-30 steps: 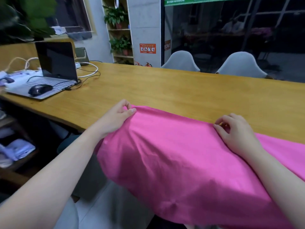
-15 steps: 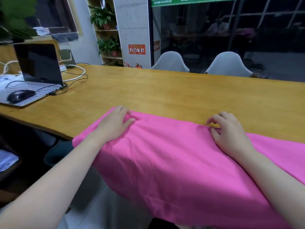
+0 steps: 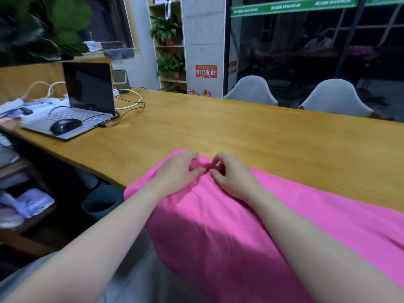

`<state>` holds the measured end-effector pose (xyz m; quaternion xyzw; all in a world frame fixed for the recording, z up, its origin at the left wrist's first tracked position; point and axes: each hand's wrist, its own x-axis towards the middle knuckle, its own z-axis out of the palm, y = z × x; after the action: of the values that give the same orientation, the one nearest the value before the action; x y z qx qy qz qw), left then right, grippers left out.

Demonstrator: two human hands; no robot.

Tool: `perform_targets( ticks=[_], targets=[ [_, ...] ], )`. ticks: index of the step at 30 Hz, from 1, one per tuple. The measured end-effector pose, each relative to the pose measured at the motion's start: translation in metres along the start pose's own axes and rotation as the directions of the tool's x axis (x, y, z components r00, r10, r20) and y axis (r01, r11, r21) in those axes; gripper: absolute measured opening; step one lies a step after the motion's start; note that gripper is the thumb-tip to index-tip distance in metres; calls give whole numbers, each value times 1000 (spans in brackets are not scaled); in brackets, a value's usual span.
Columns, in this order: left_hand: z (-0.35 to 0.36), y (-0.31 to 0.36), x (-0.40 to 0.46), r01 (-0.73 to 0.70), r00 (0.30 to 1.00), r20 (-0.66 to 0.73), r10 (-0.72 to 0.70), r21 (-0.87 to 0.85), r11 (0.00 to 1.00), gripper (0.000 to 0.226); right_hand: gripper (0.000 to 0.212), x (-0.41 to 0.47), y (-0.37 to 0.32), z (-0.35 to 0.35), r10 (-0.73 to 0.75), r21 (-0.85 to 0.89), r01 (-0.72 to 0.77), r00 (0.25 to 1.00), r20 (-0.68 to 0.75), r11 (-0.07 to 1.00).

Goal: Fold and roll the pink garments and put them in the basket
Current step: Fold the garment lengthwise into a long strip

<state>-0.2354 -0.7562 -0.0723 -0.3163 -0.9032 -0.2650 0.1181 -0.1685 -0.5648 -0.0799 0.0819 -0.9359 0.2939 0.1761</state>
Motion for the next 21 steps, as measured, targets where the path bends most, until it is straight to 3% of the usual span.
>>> perform_targets(
  ticks=[2, 5, 7, 10, 13, 16, 18, 21],
  targets=[
    [-14, -2, 5, 48, 998, 56, -40, -149, 988, 36, 28, 0, 6, 1, -12, 26, 13, 1000, -14, 1000],
    [-46, 0, 11, 174, 966, 251, -66, -438, 882, 40, 20, 2, 9, 2, -37, 20, 37, 999, -13, 999],
    [-65, -6, 16, 250, 941, 332, -70, -538, 805, 42, 23, 5, 10, 3, -42, 7, 42, 999, -11, 999],
    [-85, -26, 24, 324, 902, 422, -95, -513, 795, 33, 41, 6, 12, 3, -29, 8, 29, 998, -52, 1000],
    [-92, -43, 23, 481, 825, 521, -219, -444, 756, 31, 39, 6, 16, 4, 27, 54, -22, 997, -79, 998],
    [-92, -58, 15, 593, 772, 590, -235, -536, 601, 46, 41, 7, 16, 3, 61, 86, -51, 991, -117, 995],
    [-92, -66, 6, 630, 761, 615, -206, -627, 458, 36, 43, 7, 15, 1, 72, 110, -59, 989, -126, 992],
    [-91, -66, -10, 632, 770, 612, -179, -695, 342, 35, 40, 8, 16, 0, 82, 123, -68, 990, -119, 990]
  ],
)
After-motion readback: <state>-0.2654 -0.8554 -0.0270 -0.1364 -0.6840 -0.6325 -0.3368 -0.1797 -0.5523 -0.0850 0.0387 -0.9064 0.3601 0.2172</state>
